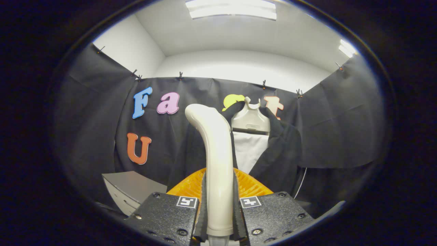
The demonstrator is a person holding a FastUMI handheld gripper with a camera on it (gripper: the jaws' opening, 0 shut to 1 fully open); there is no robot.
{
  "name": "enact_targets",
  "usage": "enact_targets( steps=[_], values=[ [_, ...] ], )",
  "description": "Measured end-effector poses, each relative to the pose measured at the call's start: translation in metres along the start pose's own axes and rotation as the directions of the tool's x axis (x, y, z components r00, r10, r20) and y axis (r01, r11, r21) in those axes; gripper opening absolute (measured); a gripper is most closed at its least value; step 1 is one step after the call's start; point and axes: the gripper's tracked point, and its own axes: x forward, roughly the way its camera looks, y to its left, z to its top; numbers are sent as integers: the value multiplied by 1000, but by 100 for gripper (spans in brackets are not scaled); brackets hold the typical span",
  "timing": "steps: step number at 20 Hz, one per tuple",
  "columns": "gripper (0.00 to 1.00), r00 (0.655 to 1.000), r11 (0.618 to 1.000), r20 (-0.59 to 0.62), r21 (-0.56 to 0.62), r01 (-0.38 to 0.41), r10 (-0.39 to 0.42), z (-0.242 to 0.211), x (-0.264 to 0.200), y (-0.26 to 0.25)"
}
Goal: Iron the clothes twice with a garment steamer, once on the left side and once on the right side.
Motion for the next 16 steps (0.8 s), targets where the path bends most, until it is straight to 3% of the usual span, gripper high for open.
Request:
enact_targets(
  steps=[7,16],
  values=[
    [32,997,1000,-72,-22,12,-13,-44,20,8],
    [32,990,996,-126,-75,51,-60,-91,9,4]
  ],
)
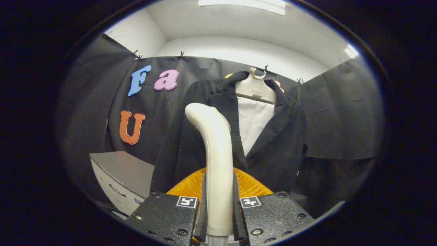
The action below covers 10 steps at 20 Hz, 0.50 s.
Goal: Iron the clothes twice with a garment steamer, once on the left side and once on the right side.
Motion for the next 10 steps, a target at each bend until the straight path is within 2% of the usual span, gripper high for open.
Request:
enact_targets(
  steps=[6,10],
  values=[
    [32,999,999,-41,-44,25,-27,-36,-16,-3],
    [32,996,997,-84,-79,2,-8,-61,-27,4]
  ],
)
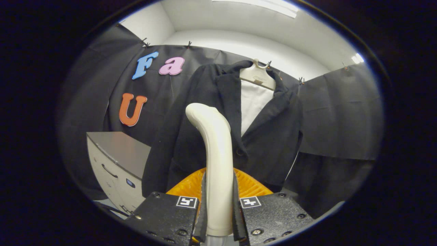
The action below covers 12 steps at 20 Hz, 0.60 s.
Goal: Iron the clothes twice with a garment steamer, once on the left side and once on the right side.
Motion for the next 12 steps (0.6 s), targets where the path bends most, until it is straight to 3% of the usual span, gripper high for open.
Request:
enact_targets(
  steps=[12],
  values=[
    [32,987,998,-161,-56,10,-19,-79,-16,-5]
  ],
)
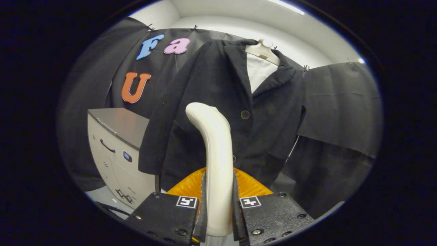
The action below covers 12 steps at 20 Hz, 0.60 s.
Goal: Iron the clothes twice with a garment steamer, once on the left side and once on the right side.
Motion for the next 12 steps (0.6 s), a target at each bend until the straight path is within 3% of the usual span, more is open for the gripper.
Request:
enact_targets(
  steps=[12],
  values=[
    [32,989,997,-151,-71,-10,-1,-85,-8,6]
  ],
)
